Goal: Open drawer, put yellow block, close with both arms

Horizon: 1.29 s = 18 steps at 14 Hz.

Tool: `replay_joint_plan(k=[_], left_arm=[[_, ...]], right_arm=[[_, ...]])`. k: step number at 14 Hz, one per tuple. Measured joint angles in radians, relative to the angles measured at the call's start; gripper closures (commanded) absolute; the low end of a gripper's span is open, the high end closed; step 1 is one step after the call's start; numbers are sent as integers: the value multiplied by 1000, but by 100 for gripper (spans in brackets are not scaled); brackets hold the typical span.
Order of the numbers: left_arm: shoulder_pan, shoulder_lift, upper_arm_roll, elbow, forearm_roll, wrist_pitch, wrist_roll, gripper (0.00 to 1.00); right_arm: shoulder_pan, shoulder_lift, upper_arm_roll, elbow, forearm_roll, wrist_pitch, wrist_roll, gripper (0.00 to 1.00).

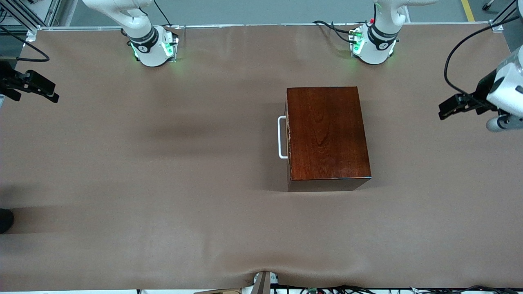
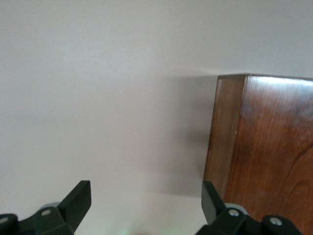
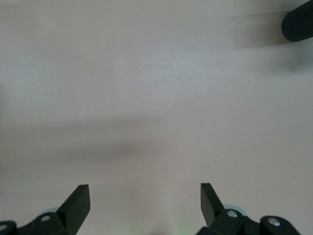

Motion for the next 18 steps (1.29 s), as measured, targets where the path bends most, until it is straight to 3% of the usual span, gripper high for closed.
replay_joint_plan(k=[7, 15, 18], left_arm=[[20, -167, -23, -117, 0, 0, 67, 0], [20, -173, -27, -116, -3, 0, 67, 0], [21, -158, -27, -98, -53, -17, 64, 0]], right_arm=[[-1, 1, -4, 0, 0, -2, 1, 0], [-19, 0, -11, 0, 0, -9, 2, 0], [-34, 0, -12, 0, 0, -10, 2, 0]])
